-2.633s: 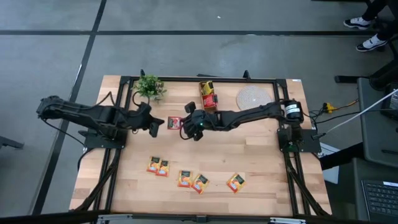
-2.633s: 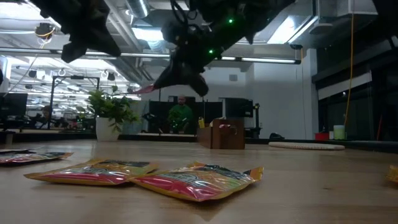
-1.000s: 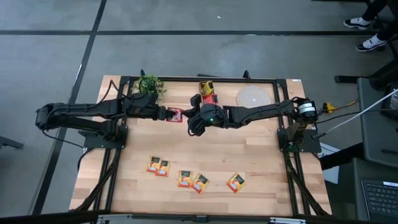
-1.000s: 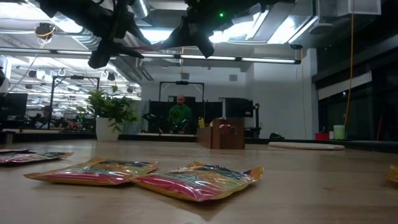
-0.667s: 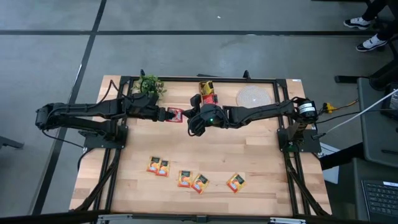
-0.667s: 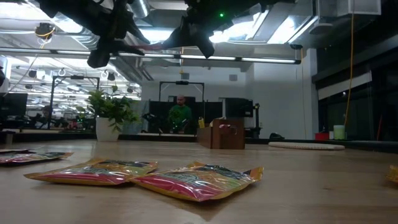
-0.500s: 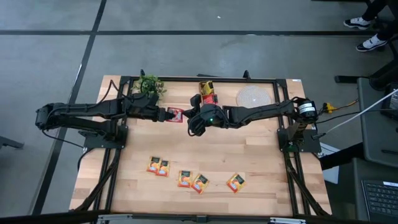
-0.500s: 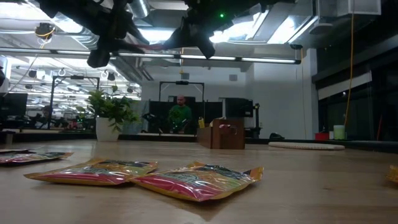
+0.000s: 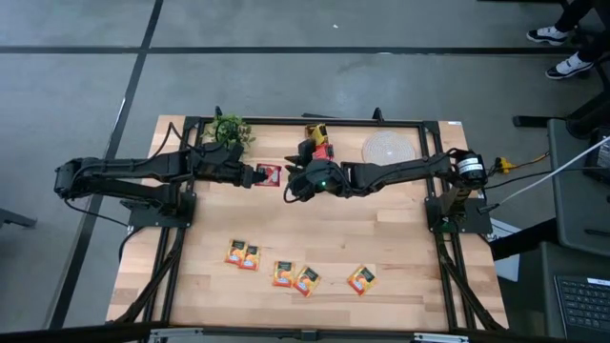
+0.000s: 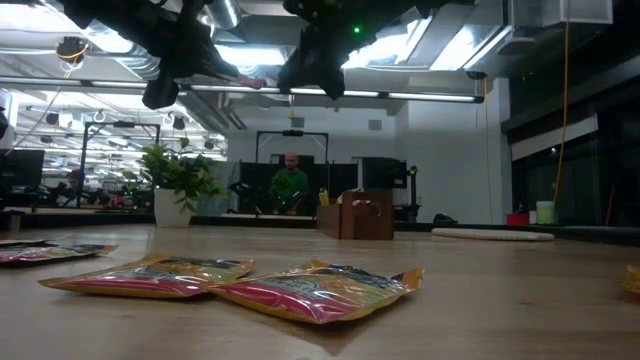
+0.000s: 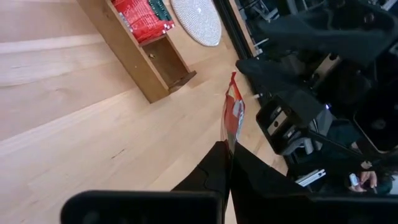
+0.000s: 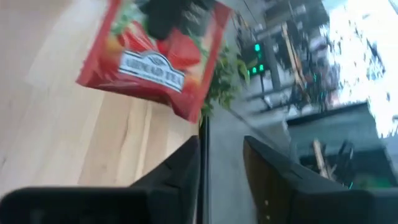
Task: Pick & Place Tea
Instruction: Put the red tea bag into the middle section of the wooden organizer
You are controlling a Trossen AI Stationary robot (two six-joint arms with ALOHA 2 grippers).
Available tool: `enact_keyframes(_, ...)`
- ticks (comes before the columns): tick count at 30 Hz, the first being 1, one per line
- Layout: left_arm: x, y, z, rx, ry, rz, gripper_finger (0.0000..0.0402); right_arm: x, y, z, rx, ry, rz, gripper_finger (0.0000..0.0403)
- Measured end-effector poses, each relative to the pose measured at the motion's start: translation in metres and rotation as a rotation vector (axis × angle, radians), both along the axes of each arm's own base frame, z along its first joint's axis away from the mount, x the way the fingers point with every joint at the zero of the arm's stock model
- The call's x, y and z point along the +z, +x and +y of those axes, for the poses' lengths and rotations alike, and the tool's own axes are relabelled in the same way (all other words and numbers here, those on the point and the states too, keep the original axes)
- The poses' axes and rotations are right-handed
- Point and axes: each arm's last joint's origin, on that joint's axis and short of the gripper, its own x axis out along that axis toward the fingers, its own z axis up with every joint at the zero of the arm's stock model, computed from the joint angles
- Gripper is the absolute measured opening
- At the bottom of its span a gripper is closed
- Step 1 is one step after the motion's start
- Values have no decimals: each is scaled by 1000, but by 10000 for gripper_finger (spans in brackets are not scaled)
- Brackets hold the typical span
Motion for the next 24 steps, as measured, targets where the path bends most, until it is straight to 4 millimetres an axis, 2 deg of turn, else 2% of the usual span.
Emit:
enact_keyframes(4, 1, 0, 0, -1, 6, -9, 4, -3, -4, -2, -107, 51, -3, 152)
enact_keyframes(8, 4, 2, 2, 31, 32, -44, 3, -5, -16, -5, -214, 130, 32, 165)
enact_keyframes(13, 5, 3, 6, 107, 16, -68, 3, 2, -39, -13, -351, 294, 55, 160)
enact_keyframes(17, 1, 9, 13, 134, 1, -63, 3, 15, -60, -22, -446, 373, 41, 152)
enact_keyframes(24, -11, 27, 29, 177, -72, -74, 3, 36, -80, -30, -470, 436, 14, 146)
